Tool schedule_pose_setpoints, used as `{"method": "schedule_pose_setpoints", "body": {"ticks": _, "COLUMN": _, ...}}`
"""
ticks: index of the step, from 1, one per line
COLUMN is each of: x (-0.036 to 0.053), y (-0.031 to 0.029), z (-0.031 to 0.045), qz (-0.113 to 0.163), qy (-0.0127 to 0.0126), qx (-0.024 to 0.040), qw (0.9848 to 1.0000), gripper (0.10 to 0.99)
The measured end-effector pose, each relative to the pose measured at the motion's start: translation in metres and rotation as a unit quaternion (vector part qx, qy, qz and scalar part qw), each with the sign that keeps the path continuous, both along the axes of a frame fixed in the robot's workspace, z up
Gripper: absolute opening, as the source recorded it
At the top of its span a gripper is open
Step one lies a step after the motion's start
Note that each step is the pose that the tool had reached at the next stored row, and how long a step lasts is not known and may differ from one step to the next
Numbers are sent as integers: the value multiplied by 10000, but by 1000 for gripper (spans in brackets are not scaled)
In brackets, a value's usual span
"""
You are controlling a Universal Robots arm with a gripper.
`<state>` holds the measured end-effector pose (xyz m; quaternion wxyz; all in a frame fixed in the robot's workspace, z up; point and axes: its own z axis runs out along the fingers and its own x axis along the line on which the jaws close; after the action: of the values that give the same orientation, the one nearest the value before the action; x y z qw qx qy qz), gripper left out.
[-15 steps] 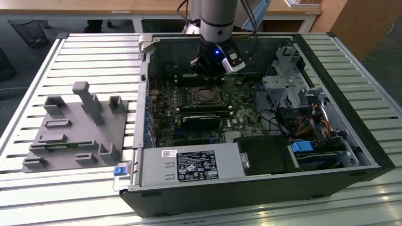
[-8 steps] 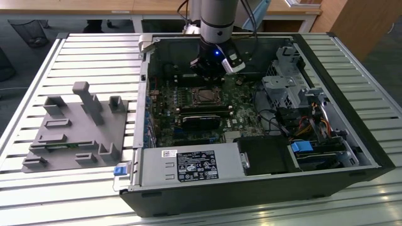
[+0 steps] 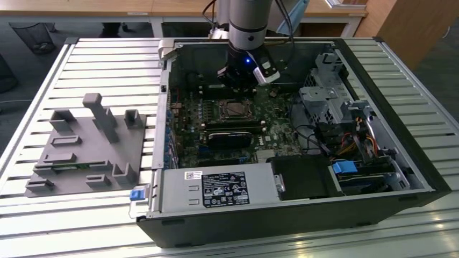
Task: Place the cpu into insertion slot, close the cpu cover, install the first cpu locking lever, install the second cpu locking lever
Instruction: 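Install the first cpu locking lever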
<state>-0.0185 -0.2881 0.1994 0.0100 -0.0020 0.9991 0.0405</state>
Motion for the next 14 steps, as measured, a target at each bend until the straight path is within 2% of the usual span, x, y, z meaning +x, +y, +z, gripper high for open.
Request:
{"method": "schedule_pose_setpoints", "body": {"ticks": 10, "x": 1, "y": 1, "z": 7, "qz": 0, "qy": -1, "qx": 2, "qw": 10000, "gripper": 106}}
{"method": "schedule_pose_setpoints", "body": {"ticks": 14, "x": 0, "y": 1, "z": -1, "qz": 0, "qy": 0, "qx": -30, "qw": 10000, "gripper": 106}}
